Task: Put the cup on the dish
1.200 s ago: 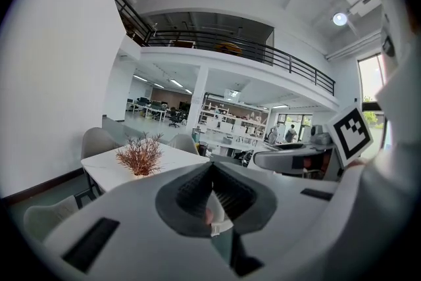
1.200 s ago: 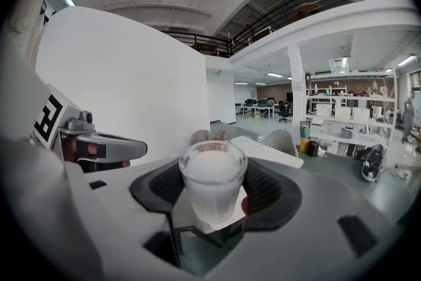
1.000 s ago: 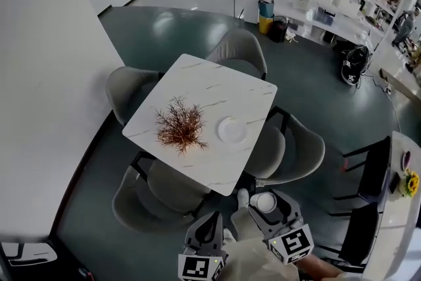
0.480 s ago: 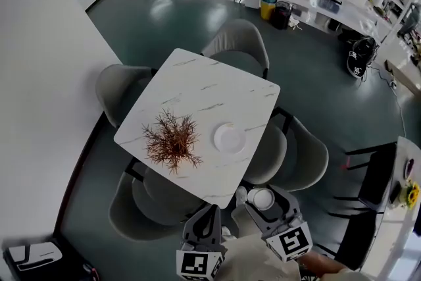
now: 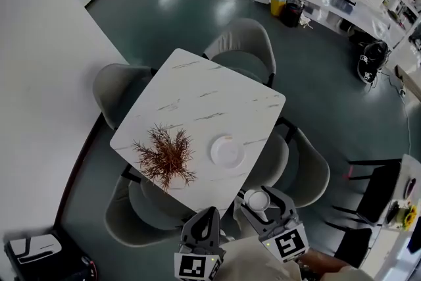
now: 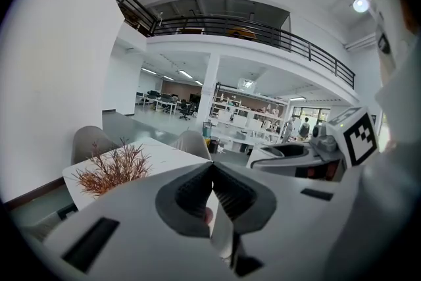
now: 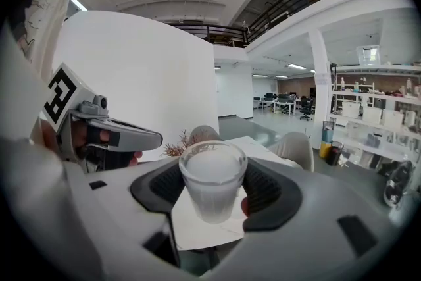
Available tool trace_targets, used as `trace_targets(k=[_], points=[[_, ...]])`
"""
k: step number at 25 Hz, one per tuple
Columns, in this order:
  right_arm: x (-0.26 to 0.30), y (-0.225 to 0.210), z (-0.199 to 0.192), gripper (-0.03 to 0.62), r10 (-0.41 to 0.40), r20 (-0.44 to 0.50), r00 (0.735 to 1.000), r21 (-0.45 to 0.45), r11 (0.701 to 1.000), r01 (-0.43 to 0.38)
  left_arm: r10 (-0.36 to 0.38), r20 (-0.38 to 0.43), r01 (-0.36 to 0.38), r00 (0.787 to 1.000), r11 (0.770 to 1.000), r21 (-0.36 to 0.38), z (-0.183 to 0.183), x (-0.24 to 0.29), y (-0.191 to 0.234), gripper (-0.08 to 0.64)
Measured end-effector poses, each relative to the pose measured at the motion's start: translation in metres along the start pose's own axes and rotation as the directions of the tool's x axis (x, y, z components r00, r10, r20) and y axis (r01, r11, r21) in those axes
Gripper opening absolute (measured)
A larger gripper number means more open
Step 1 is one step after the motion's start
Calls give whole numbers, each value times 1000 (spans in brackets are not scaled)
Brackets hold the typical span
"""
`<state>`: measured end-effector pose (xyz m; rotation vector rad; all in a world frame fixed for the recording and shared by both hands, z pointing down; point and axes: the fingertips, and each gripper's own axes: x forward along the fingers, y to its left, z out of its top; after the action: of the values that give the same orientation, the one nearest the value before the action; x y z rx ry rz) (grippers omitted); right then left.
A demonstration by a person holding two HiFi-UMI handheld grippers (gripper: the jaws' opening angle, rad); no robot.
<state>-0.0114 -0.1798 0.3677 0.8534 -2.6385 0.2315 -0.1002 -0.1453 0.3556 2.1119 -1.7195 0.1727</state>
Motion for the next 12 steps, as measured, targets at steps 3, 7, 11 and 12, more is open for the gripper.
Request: trace_targets(k=[3,7,11,12], points=[[8,-14,0,270,25,-8,1000,-12,1000,-25,10,9,-10,1000,1000,-1,5,15,-2,7],[22,-30,-4,270,47,-10,999,-15,999,-47,23,20,-23,1000,1000,-2,5,35,-3,8],[36,-44,-5,270,56,-7,998,-14,998,-56,33,29,-33,999,999,-3,8,50,0,8],[40,-48,-5,270,55,-2,999,-12,998,-55,36,28,-36,999,999,-3,8,53,1,6]])
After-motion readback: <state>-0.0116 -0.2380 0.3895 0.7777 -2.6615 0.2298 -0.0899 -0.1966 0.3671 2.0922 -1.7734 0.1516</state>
